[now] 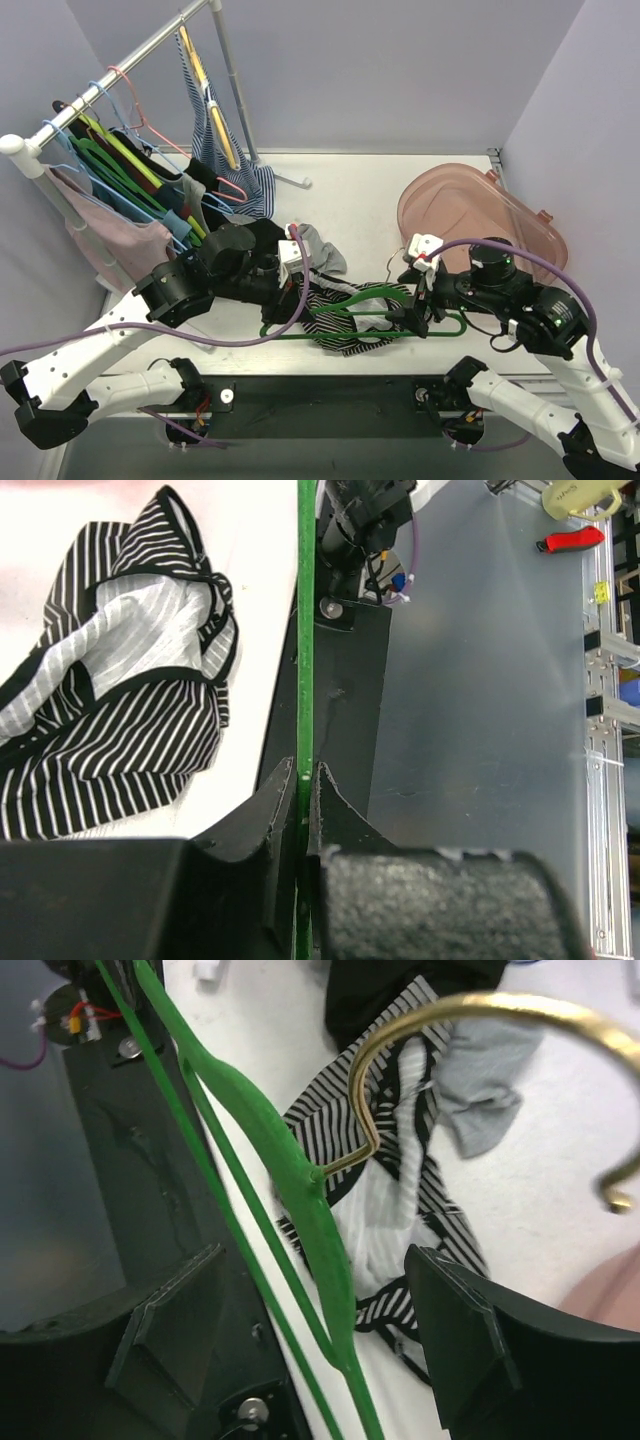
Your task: Place the tank top on the hanger
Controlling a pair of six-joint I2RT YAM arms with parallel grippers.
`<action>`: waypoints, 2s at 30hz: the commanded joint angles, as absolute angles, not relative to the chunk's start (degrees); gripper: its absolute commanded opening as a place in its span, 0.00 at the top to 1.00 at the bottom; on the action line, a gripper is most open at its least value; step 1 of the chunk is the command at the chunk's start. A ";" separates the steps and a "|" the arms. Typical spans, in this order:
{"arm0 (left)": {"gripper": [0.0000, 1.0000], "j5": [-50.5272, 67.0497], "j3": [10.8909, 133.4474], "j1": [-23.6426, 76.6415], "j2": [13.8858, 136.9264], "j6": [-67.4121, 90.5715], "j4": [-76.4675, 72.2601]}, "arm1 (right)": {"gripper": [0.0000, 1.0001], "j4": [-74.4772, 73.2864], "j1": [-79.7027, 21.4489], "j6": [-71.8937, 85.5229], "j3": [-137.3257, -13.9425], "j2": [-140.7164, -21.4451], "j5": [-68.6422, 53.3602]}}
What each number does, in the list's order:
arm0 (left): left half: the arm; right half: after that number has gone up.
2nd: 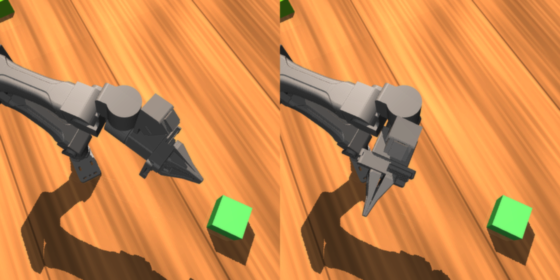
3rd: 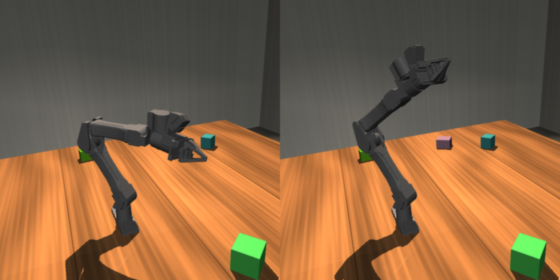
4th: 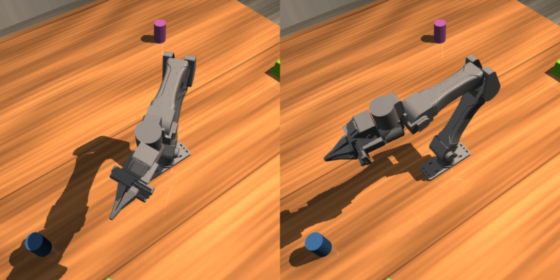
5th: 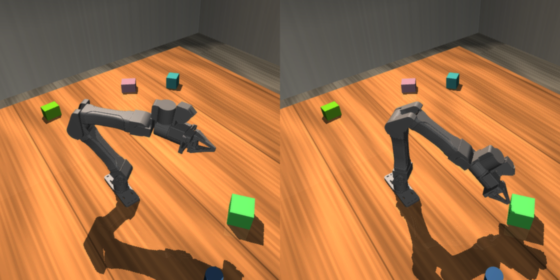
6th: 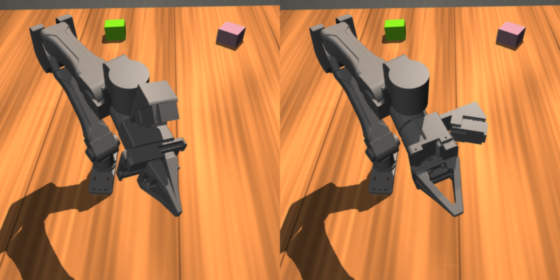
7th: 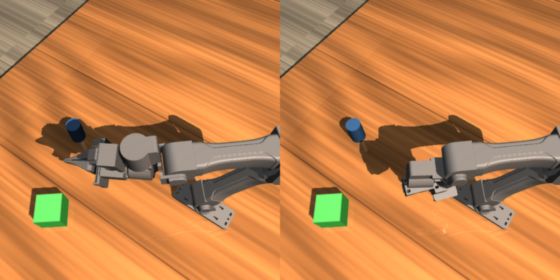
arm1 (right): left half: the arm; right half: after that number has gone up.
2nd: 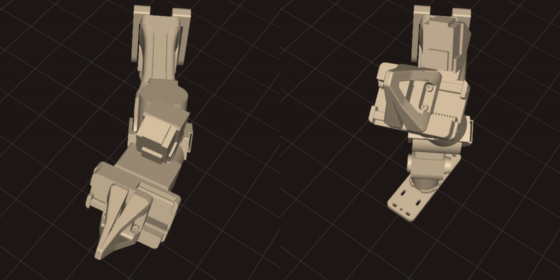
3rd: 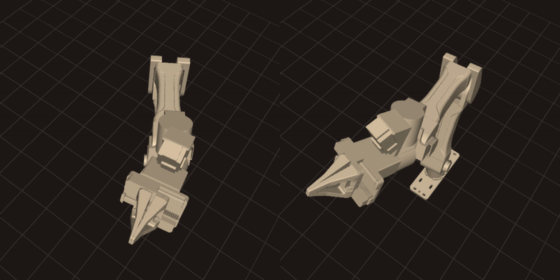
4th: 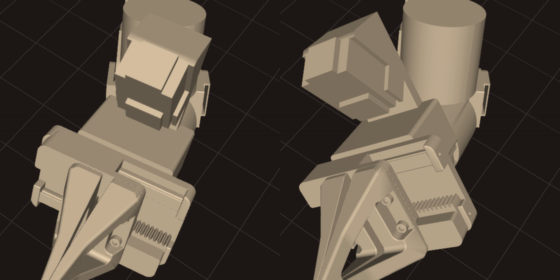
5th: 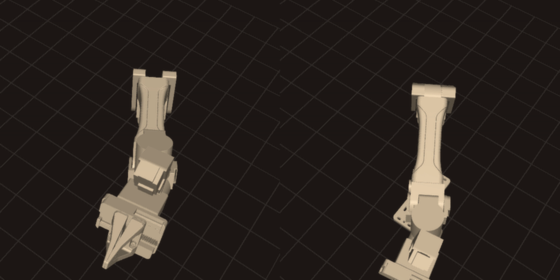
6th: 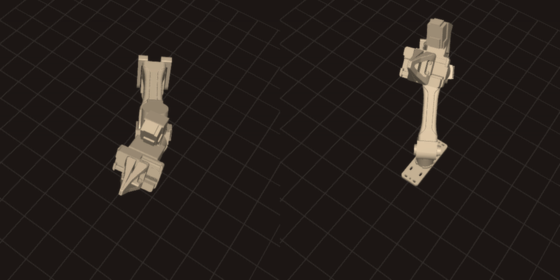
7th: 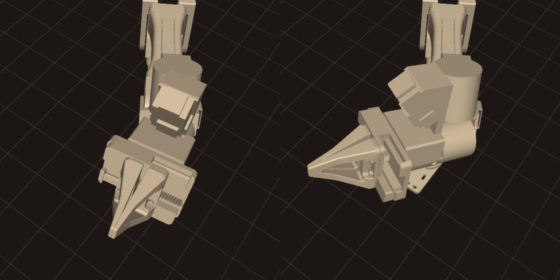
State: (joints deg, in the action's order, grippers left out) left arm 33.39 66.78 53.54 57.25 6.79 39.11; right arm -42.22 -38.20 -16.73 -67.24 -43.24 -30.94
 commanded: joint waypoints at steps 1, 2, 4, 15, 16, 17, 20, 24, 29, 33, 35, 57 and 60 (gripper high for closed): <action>1.00 35.60 66.10 53.88 55.02 5.10 33.58 | 0.31 -40.09 -37.79 -14.51 -64.08 -46.05 -39.71; 1.00 35.33 65.75 53.88 54.76 5.10 32.88 | 0.38 -39.56 -37.79 -13.98 -63.64 -46.14 -43.12; 1.00 34.90 64.69 53.79 54.23 5.18 32.00 | 0.49 -38.15 -37.79 -13.36 -62.93 -45.79 -45.60; 0.60 20.31 58.80 53.79 52.21 10.28 22.59 | 1.00 -40.25 -37.88 -6.68 -63.54 -40.52 -38.77; 0.49 19.08 58.28 53.70 51.42 10.54 22.15 | 1.00 -41.21 -37.79 -6.33 -63.28 -39.21 -37.45; 0.42 16.46 57.66 53.70 50.89 10.98 21.45 | 1.00 -41.57 -37.79 -5.98 -63.02 -38.50 -36.22; 0.28 13.11 55.29 53.61 49.49 12.56 20.57 | 1.00 -43.24 -37.88 -4.14 -61.96 -35.95 -30.25; 0.23 7.05 53.97 53.35 49.66 13.88 21.97 | 1.00 -45.87 -37.79 -2.55 -61.08 -34.19 -22.08; 0.23 -1.12 53.52 52.91 55.53 19.05 24.52 | 1.00 -47.20 -37.79 -0.88 -60.29 -34.27 -12.85; 0.23 -9.21 53.70 52.65 62.04 23.02 24.00 | 1.00 -47.64 -37.79 -0.62 -60.29 -35.85 -9.58; 0.23 -14.31 54.84 52.12 66.17 24.60 23.29 | 1.00 -47.55 -37.79 -0.70 -60.21 -36.21 -9.41; 0.55 -25.31 71.46 48.16 96.50 32.78 34.01 | 1.00 -43.07 -37.53 0.00 -55.99 -36.91 -12.30; 0.69 -25.49 70.84 48.16 95.63 32.08 34.45 | 1.00 -42.45 -37.44 0.00 -55.72 -37.26 -13.01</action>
State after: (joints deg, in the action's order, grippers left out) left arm -23.81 68.51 48.58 96.97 32.03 32.62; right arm -45.50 -37.85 -0.78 -56.55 -36.60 -11.60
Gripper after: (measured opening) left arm 0.378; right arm 0.095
